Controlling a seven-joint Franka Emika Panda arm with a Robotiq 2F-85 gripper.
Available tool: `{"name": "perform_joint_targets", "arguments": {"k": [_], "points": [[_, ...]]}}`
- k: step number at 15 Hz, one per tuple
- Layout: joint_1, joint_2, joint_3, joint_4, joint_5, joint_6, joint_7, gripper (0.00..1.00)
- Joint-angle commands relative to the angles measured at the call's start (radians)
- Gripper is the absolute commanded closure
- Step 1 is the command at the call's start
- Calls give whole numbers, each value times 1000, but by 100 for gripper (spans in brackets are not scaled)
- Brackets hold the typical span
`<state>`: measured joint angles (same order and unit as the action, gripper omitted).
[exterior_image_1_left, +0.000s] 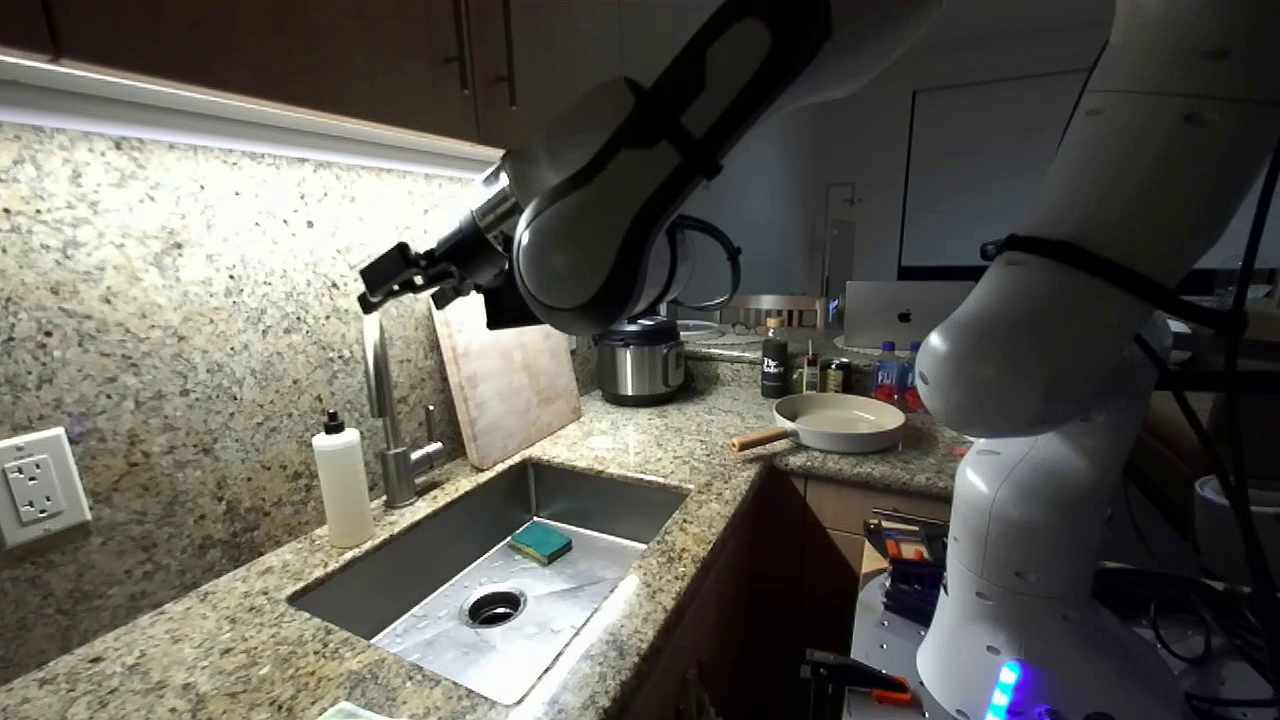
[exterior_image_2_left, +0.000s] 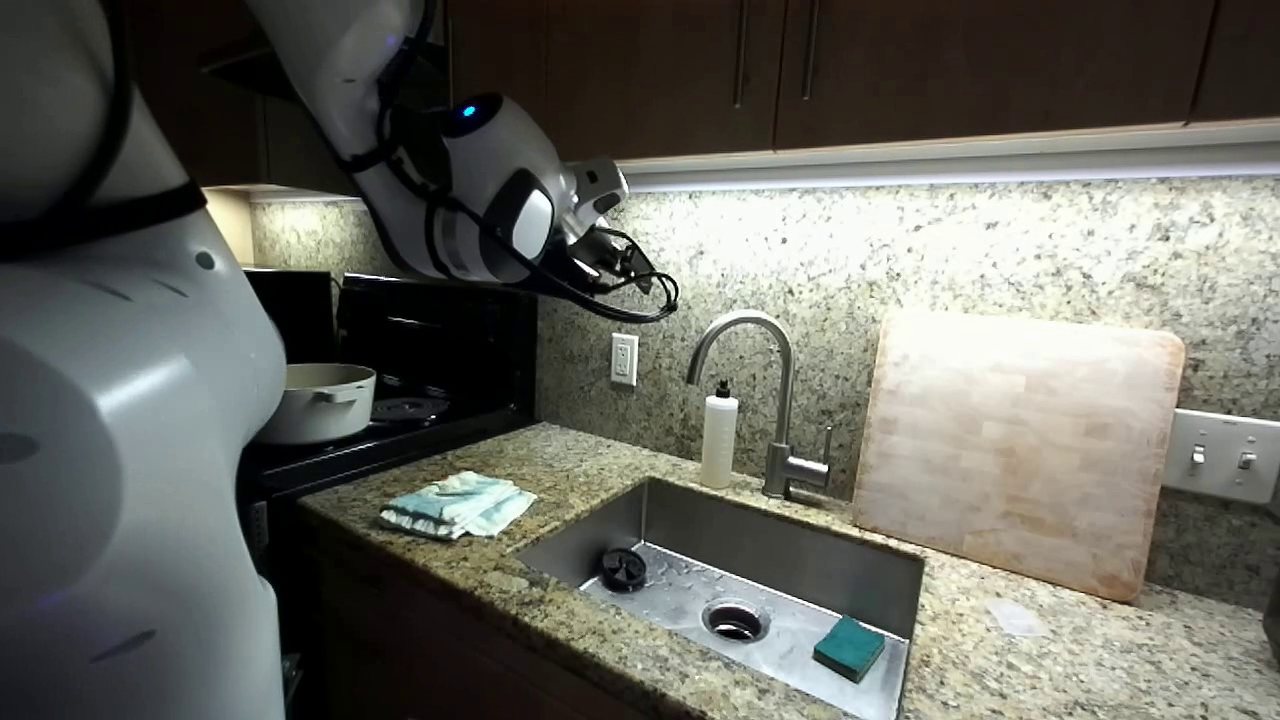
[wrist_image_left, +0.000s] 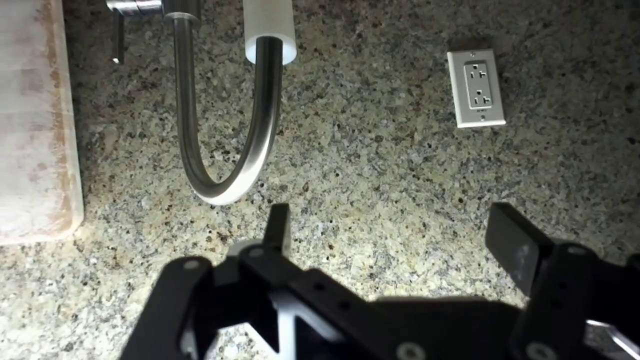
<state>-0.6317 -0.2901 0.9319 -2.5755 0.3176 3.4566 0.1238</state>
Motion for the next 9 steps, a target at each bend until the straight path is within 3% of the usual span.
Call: {"name": "perform_joint_targets", "arguments": {"k": [1,3,9], "points": [[-43,1,46,0,3,0,6,0],[-92,2,102,0,6,0,15,0],[-98,2,110,0,7,0,18,0]]}}
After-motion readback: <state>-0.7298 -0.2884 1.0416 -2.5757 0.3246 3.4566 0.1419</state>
